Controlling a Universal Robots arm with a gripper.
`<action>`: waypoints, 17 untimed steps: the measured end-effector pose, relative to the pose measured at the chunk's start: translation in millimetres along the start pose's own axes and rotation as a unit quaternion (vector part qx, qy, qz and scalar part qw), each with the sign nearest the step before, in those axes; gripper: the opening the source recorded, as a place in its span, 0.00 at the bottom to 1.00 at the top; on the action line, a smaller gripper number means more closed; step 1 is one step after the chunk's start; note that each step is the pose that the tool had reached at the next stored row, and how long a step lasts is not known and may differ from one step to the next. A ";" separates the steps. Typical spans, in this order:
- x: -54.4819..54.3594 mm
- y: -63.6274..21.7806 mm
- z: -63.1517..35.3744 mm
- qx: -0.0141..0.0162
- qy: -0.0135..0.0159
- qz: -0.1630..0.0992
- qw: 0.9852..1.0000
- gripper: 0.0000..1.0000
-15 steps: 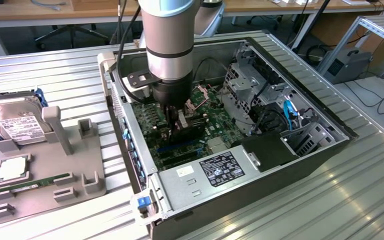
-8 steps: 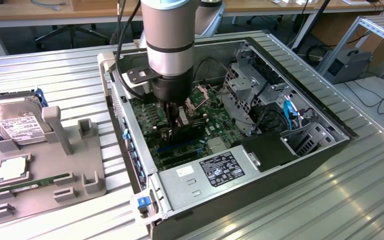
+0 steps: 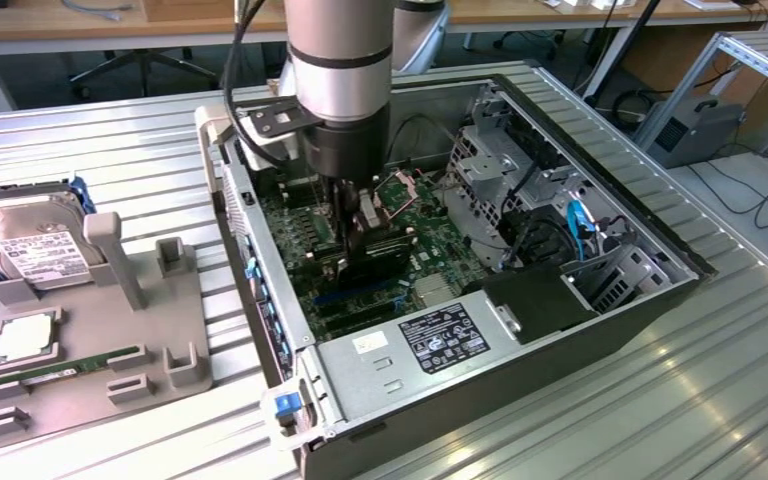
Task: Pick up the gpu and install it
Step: 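Insert the gpu into the slot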
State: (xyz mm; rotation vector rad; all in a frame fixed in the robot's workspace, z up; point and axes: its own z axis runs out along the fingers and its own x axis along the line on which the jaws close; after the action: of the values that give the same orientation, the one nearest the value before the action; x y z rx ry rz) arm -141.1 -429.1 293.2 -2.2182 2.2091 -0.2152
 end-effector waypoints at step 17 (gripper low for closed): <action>-3.0 -50.8 -0.1 -0.036 0.002 -0.004 0.999 0.11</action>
State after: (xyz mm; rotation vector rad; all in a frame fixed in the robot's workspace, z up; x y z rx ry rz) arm -90.6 -425.6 298.1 -2.2650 2.2462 -0.1417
